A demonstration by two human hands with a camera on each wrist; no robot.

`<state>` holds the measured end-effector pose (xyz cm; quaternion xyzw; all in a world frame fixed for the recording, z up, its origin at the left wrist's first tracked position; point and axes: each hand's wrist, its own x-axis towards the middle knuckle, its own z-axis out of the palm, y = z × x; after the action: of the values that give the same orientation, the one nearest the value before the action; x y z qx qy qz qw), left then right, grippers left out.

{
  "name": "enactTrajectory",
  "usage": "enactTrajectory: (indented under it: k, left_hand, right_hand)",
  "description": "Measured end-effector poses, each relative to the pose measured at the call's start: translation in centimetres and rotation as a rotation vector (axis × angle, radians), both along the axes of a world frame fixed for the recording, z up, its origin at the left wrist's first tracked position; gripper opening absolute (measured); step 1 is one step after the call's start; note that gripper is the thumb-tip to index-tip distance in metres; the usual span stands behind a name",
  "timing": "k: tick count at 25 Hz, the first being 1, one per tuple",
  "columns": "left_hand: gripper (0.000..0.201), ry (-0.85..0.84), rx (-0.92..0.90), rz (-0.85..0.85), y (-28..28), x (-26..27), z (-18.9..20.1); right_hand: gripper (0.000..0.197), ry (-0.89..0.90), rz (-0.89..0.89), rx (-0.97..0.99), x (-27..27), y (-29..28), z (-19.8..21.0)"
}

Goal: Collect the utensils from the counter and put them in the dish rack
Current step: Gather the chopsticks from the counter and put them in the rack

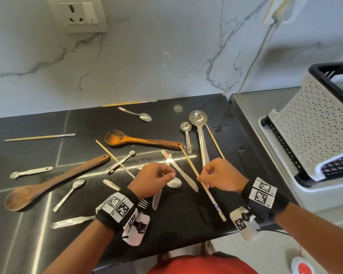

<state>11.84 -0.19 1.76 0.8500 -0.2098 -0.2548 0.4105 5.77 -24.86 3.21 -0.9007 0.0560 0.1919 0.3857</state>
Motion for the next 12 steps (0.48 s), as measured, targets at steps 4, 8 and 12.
enactTrajectory:
  k: [4, 8, 12]
  left_hand:
    - [0.018, 0.251, -0.238, 0.134, -4.5, -1.2, 0.0]
    - [0.023, 0.352, -0.397, 0.330, -7.3, -2.1, 0.8]
    - [0.018, 0.353, -0.484, 0.606, -8.4, -2.0, 0.7]
  right_hand:
    - [0.026, -0.138, 0.041, 0.087, -0.4, -0.6, 0.2]
    - [0.025, -0.231, 0.073, 0.106, 1.2, 0.0, -0.4]
    - [0.030, -0.212, 0.135, -0.064, 3.1, -2.9, -0.8]
